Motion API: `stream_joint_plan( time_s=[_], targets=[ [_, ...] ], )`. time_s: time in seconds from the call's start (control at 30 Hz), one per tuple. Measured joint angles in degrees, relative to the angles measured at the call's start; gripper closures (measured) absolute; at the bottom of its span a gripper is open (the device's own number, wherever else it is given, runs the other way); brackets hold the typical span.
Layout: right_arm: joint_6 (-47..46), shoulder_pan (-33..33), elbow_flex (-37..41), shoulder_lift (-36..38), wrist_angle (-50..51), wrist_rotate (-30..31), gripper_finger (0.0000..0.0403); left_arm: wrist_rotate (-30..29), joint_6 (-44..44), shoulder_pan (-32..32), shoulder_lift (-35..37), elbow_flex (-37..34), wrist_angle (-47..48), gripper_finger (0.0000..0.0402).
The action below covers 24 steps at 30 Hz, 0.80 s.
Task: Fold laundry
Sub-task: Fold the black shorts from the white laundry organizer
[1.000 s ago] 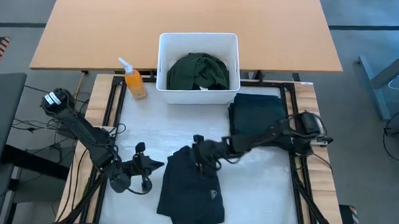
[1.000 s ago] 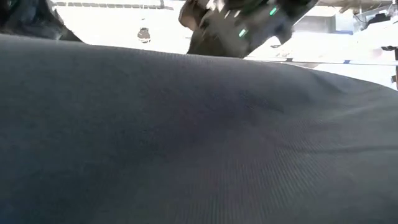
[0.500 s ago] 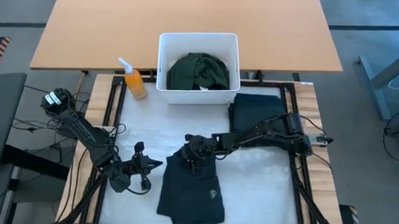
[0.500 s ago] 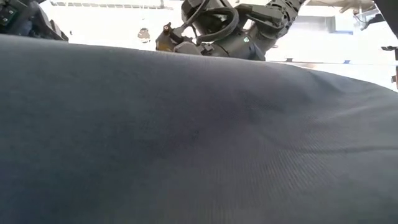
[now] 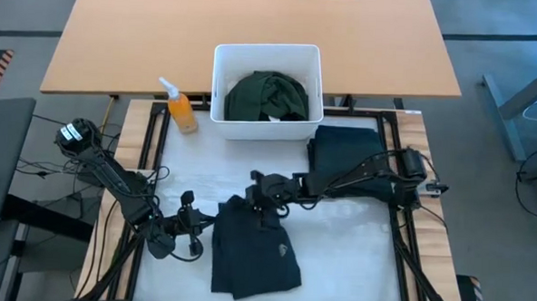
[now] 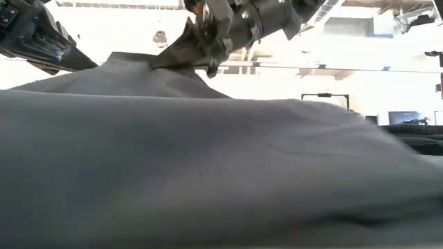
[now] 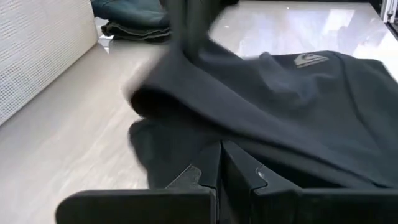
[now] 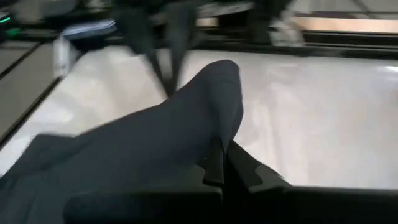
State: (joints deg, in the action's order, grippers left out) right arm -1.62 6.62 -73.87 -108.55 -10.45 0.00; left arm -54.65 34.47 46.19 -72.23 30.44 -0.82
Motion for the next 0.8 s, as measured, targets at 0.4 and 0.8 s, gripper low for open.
stream_joint_plan(
  time_s=[0.4, 0.8],
  targets=[
    [-10.1, -3.8, 0.1, -7.1, 3.6, 5.1, 0.0362, -0.7, 2.9, 0.0, 0.0, 0.0, -0.2, 0.0401],
    [-2.4, -4.5, -0.1, 3.2, 13.3, 4.2, 0.0217, 7.4, -9.2, -5.4, -13.9, 0.0, -25.5, 0.0401]
  ],
)
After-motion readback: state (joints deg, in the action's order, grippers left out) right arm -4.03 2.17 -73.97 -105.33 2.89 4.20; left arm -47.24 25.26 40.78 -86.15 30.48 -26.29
